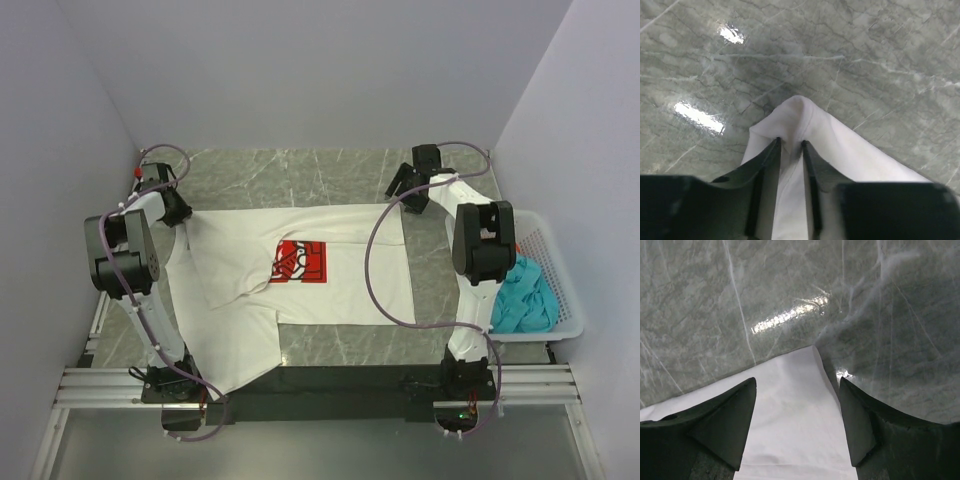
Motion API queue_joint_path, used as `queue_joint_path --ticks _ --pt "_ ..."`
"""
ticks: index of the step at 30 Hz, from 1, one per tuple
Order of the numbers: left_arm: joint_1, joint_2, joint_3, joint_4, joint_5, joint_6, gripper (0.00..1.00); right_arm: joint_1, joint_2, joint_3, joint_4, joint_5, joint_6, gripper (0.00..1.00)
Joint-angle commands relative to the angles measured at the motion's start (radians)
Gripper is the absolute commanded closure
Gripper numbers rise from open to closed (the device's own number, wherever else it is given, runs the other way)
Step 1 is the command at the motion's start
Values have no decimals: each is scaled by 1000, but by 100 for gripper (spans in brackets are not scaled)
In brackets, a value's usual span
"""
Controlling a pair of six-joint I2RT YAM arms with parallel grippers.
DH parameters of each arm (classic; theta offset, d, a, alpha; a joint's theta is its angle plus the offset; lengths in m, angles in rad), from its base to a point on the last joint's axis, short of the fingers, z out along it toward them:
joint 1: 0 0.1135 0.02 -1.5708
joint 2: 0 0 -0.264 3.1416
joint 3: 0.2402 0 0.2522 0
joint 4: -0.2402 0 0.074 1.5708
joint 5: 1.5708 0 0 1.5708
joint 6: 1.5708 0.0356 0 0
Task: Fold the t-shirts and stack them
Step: Fold the tshirt
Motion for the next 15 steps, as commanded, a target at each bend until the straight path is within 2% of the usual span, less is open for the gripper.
queue_joint_path --ticks 1,7,15 --pt "4 0 19 19 10 21 71 -12 17 48 -9 22 11 26" --pt "4 -35 -1 8 -8 21 99 -14 34 48 -2 12 15 27" --pt "4 -95 -24 -36 -87 6 99 -22 41 56 -9 6 21 28"
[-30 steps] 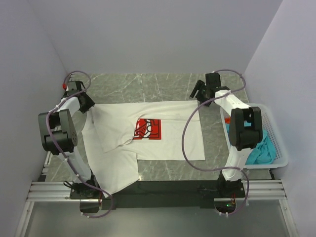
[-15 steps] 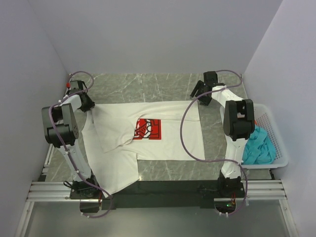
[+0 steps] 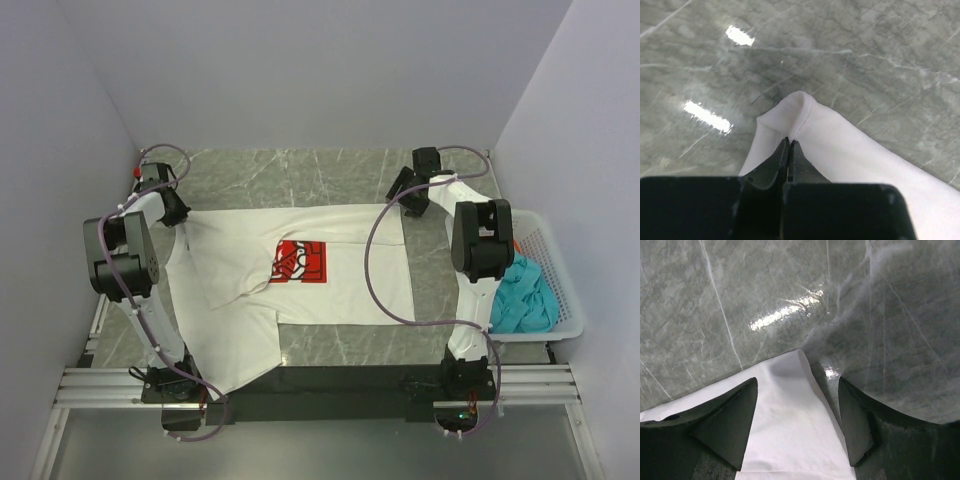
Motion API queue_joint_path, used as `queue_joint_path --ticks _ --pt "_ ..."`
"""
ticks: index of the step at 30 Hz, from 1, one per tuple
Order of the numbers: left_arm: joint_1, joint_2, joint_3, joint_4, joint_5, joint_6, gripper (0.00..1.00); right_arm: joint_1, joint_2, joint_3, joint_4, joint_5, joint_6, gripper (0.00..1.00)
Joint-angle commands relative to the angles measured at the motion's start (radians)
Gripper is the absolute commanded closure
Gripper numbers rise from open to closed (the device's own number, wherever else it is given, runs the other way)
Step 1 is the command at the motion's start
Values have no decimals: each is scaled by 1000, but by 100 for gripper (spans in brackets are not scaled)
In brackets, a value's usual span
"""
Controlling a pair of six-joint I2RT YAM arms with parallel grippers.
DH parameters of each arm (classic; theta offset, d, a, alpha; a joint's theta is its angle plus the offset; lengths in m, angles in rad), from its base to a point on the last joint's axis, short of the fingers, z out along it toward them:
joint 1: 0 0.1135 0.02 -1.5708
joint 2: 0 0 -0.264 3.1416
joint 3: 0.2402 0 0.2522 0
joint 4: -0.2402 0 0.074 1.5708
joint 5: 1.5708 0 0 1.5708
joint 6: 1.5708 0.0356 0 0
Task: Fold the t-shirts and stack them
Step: Fold the tshirt
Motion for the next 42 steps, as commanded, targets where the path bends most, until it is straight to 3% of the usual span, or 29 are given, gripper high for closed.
queue_joint_path --ticks 1,6,13,18,22,25,26,29,34,40,42 --pt "6 -73 -17 -21 -64 -8 99 -14 3 48 -1 8 7 28" --pt "4 -47 -20 -40 -66 -20 99 -15 6 55 11 -32 -5 29" --pt "6 -15 9 -20 -38 -22 88 -15 59 114 -33 -112 -25 32" --pt "6 17 29 -21 -27 -29 86 -15 85 140 -73 -108 -19 38" --pt "4 46 36 -24 -34 -35 87 -15 115 191 -128 -94 -24 50" --pt "4 65 49 -26 -34 -35 89 -15 134 226 -156 -89 -24 69" --pt "6 71 61 -32 -35 -34 90 -15 143 231 -160 -89 -25 83" --pt "6 97 85 -38 -43 -28 96 -15 149 260 -168 -48 -31 100" --pt "7 160 159 -76 -58 -23 99 -46 163 336 -182 40 -74 100" --pt "7 223 251 -118 -37 -38 99 -76 220 436 -200 40 -119 100" --pt "7 228 266 -115 -15 -35 94 -76 232 464 -196 20 -128 100"
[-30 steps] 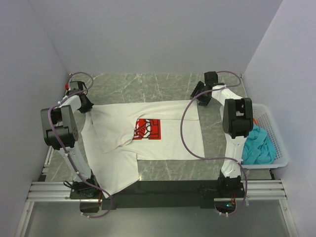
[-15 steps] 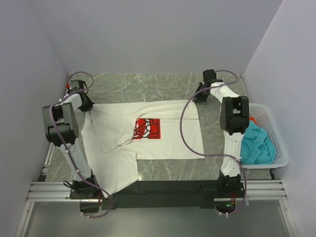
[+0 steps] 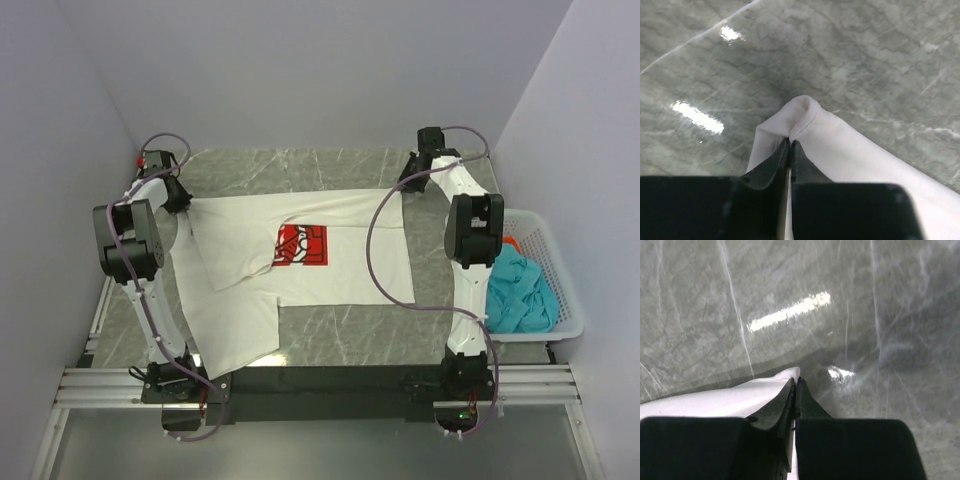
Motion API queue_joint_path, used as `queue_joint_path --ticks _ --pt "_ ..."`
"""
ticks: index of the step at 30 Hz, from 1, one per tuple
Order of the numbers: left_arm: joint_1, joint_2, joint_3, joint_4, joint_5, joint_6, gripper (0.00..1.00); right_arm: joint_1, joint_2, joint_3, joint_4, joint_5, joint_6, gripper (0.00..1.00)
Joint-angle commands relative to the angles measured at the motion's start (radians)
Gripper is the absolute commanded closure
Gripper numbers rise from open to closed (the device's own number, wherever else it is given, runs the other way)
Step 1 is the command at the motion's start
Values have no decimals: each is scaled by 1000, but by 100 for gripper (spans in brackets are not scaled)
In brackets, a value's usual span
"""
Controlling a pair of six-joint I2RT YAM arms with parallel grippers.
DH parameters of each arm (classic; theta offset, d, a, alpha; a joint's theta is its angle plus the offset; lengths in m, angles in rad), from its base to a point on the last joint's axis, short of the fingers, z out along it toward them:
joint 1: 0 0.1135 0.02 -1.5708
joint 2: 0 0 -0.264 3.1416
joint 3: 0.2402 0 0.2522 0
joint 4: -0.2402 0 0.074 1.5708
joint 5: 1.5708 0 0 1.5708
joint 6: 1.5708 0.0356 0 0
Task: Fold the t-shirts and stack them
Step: Fold the tshirt
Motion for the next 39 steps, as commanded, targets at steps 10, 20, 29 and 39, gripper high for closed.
queue_joint_path --ticks 10,20,29,39 --pt "11 -191 -81 -37 39 -39 42 -32 -184 -118 64 30 -16 56" --pt "-9 -385 -312 -60 71 -50 35 -20 -357 -442 175 -5 29 56" --pt "-37 -317 -342 -74 26 -25 48 2 -335 -493 193 -45 52 56" --pt "-43 -257 -349 -65 16 -10 60 11 -264 -462 173 -59 43 57"
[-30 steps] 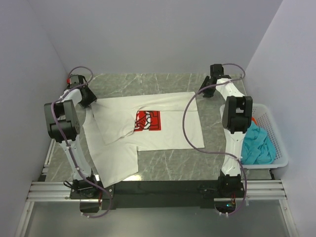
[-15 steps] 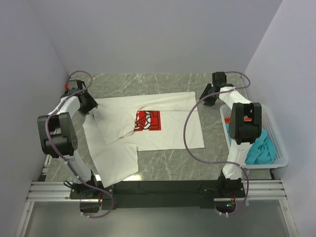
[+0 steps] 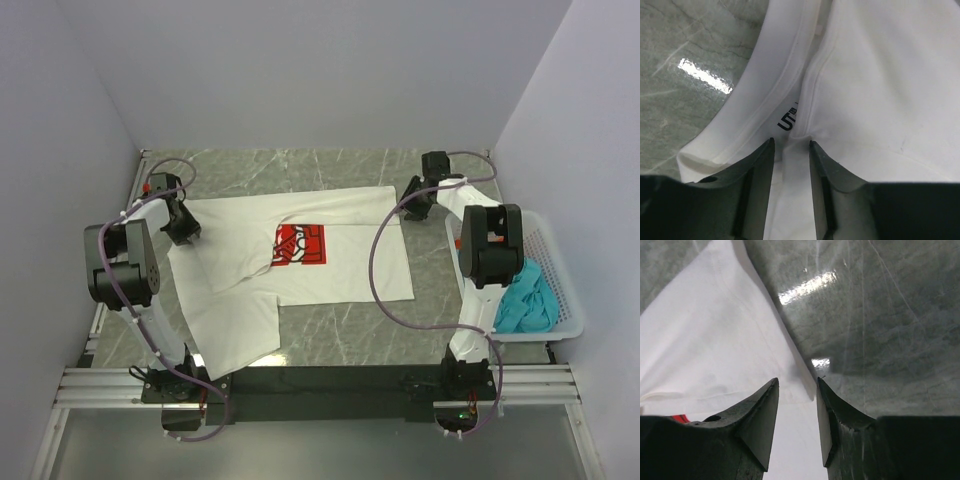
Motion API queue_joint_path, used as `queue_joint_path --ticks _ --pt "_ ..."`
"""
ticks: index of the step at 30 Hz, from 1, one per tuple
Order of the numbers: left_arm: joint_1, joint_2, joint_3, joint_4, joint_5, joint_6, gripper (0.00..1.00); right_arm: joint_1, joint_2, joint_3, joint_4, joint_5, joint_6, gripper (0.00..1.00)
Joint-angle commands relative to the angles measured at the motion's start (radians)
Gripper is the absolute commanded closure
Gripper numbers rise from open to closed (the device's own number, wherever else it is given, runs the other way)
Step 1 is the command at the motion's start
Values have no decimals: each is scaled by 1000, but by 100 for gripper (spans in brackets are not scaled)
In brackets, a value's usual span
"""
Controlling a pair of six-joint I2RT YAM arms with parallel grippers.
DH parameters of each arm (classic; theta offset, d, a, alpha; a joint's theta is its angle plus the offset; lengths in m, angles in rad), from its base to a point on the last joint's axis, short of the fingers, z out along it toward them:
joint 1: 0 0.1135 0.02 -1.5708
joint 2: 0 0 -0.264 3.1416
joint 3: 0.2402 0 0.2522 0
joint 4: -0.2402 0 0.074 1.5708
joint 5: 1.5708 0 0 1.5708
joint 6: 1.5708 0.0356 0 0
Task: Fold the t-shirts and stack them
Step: Fold the tshirt
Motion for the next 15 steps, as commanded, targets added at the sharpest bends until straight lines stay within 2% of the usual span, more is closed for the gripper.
queue_joint_path --ticks 1,6,9,15 --pt "-4 17 -3 13 -20 20 61 9 40 32 7 -9 -2 57" --pt "-7 38 0 13 -23 23 69 14 63 53 4 -11 -6 57" --pt "-9 47 4 6 -27 25 75 14 73 72 -15 -9 -11 61" --pt "-9 64 23 -10 -59 33 92 15 69 78 -45 6 -39 79"
